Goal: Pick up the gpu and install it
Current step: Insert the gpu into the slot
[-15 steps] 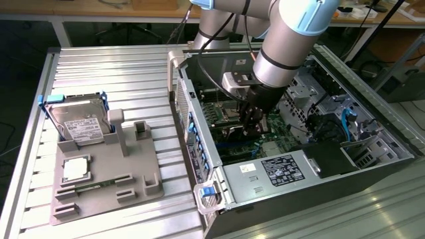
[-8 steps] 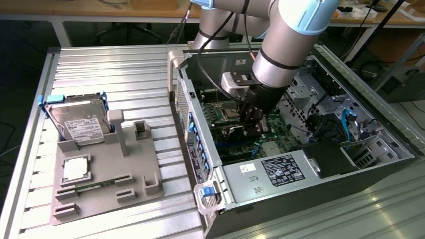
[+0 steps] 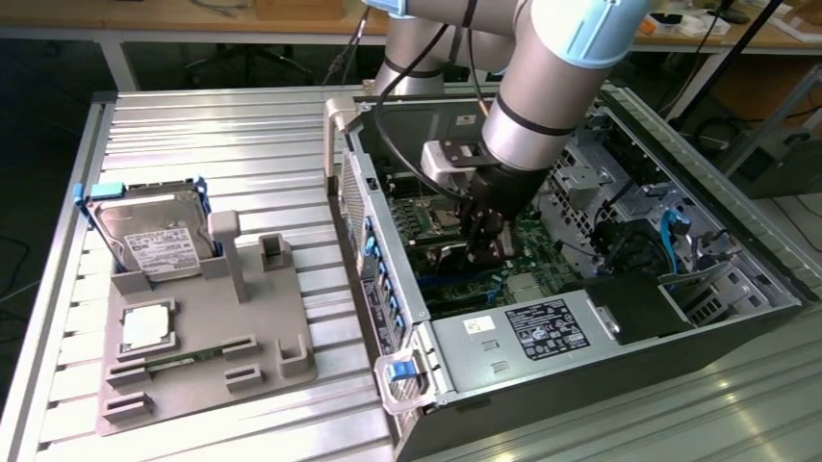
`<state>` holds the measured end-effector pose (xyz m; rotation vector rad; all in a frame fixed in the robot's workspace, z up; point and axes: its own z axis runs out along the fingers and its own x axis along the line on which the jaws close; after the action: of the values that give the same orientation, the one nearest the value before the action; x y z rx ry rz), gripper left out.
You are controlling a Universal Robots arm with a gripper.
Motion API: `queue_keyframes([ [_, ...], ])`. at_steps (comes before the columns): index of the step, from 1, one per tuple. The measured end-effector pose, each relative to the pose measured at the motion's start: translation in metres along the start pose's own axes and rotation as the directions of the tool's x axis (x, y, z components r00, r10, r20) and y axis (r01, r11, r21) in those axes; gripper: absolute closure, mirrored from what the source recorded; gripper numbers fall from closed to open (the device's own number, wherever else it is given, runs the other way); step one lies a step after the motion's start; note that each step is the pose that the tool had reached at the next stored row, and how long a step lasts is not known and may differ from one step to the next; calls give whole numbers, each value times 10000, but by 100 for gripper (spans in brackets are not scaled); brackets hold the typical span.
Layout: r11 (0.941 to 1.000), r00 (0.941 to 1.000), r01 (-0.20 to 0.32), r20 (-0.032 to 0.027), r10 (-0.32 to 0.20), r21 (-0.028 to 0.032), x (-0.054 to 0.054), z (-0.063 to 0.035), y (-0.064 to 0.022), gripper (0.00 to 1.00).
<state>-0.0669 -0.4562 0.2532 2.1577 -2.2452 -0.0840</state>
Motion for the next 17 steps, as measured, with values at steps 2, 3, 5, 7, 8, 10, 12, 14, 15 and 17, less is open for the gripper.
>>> queue_keyframes([
  [2,10000,10000,-1,2,1,1,10,-2,1,73],
  [3,10000,10000,-3,-1,3,0,15,-3,1,73],
  [5,10000,10000,-2,-1,2,0,27,-4,0,73],
  [7,10000,10000,-2,-2,2,0,34,-4,0,73],
  [8,10000,10000,-2,-2,2,0,39,-4,-1,73],
  [10,10000,10000,-1,-1,1,4,43,1,0,73],
  [12,10000,10000,-1,-6,1,10,46,14,1,73],
  [14,10000,10000,-2,-13,2,15,48,31,5,73],
  [15,10000,10000,-1,-6,1,20,48,44,9,73],
  [17,10000,10000,-1,-5,1,21,48,65,14,73],
])
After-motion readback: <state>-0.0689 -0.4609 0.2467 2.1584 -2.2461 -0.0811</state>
